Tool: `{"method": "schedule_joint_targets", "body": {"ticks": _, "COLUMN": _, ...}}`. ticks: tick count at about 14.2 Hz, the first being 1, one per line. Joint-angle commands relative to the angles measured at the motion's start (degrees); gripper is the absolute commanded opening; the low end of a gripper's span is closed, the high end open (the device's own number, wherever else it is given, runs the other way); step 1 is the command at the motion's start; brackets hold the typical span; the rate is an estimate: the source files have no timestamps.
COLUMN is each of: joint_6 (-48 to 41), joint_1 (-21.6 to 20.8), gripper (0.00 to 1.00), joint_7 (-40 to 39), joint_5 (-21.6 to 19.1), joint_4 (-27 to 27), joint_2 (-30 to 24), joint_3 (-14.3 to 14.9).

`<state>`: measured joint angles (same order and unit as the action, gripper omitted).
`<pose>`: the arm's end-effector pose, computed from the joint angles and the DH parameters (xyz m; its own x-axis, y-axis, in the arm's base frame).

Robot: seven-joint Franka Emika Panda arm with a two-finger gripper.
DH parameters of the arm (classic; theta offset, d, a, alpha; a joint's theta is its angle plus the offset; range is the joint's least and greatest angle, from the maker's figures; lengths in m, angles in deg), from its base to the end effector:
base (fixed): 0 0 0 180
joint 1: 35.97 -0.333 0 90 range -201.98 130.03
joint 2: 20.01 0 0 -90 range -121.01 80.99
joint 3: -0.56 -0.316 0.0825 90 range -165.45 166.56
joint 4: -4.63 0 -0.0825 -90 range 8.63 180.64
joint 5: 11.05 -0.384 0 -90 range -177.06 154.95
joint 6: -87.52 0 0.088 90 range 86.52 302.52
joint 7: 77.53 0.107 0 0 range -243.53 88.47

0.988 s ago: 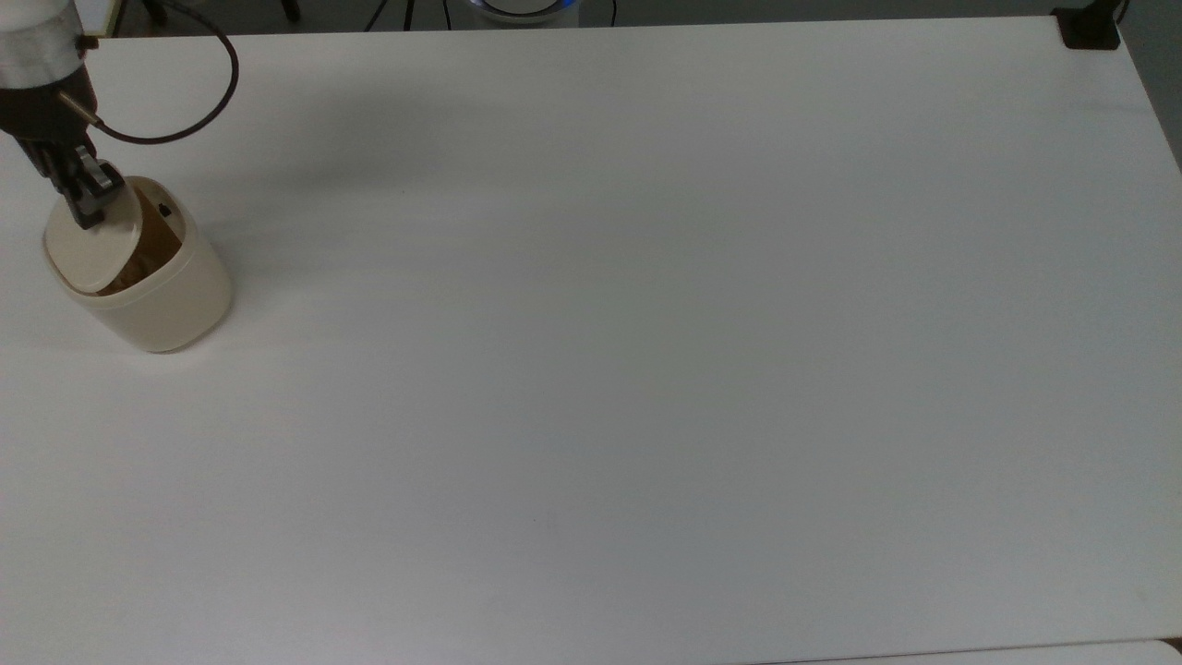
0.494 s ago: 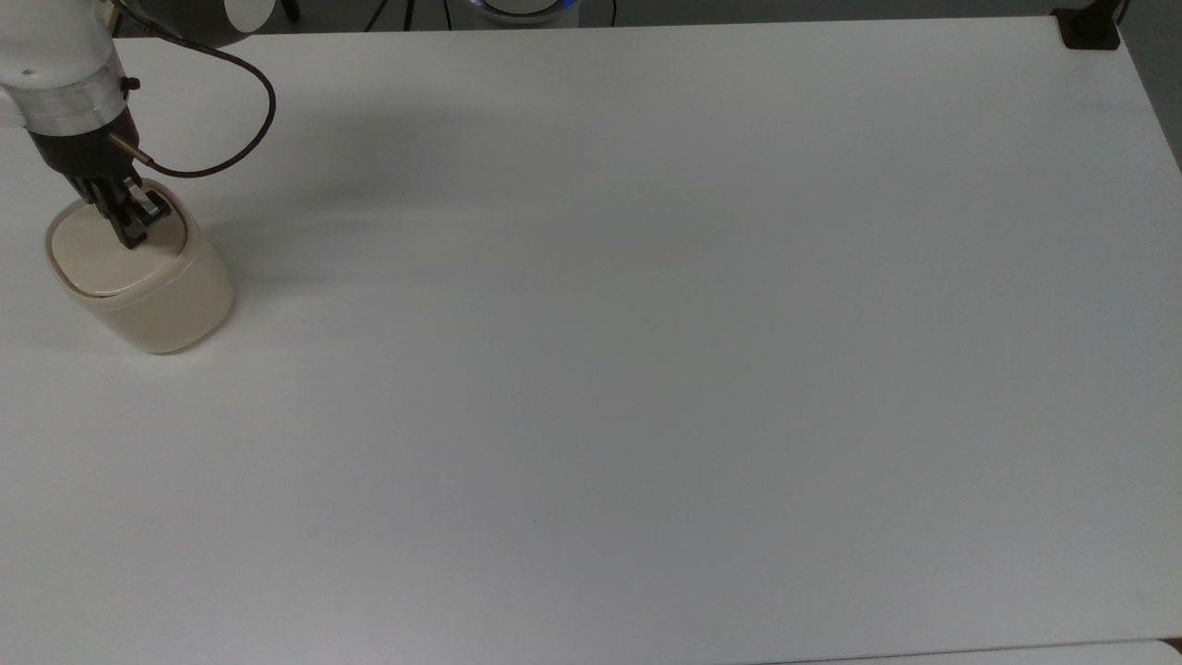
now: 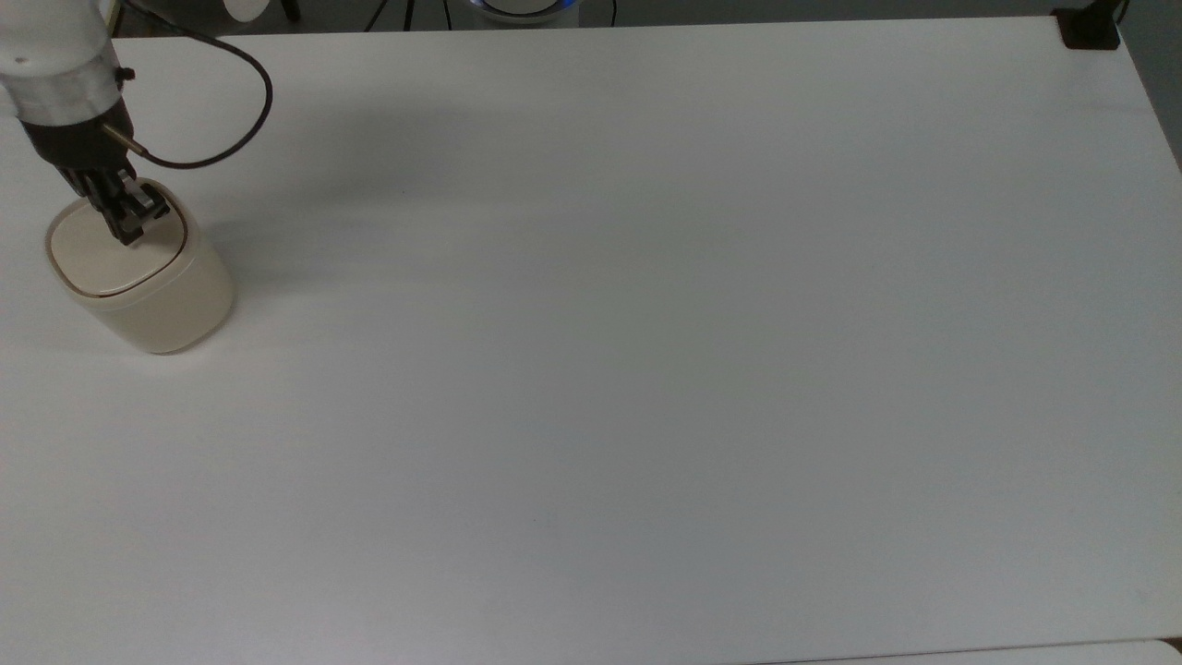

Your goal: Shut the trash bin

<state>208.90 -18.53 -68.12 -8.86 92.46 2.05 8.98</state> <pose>0.6275 -0.2903 0.4570 0.8191 -0.5325 0.2133 -0.5545 -0.8302 0.0568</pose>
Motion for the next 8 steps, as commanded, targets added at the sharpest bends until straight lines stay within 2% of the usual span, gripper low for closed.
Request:
{"method": "schedule_joint_targets", "body": {"ticks": 1, "joint_6": -6.5, "joint_1": -0.5, "gripper": 0.16, "joint_7": -0.1, "joint_5": -0.9, "joint_4": -1.5, "joint_2": -4.7, "joint_3": 0.3}}
{"method": "schedule_joint_targets", "body": {"ticks": 3, "joint_6": -8.6, "joint_1": -0.7, "gripper": 0.24, "joint_7": 0.1, "joint_5": -1.5, "joint_4": -1.5, "joint_2": -7.5, "joint_3": 0.3}}
{"method": "schedule_joint_targets", "body": {"ticks": 5, "joint_6": -12.6, "joint_1": -1.0, "gripper": 0.36, "joint_7": -0.5, "joint_5": -2.2, "joint_4": -1.6, "joint_2": -10.1, "joint_3": 0.1}}
{"method": "schedule_joint_targets", "body": {"ticks": 7, "joint_6": -19.6, "joint_1": -3.3, "gripper": 0.86, "joint_7": -2.9, "joint_5": -2.4, "joint_4": -1.6, "joint_2": -12.6, "joint_3": -1.3}}
{"method": "schedule_joint_targets", "body": {"ticks": 8, "joint_6": -22.7, "joint_1": -5.1, "gripper": 1.00, "joint_7": -4.2, "joint_5": -2.6, "joint_4": -1.6, "joint_2": -13.8, "joint_3": -1.5}}
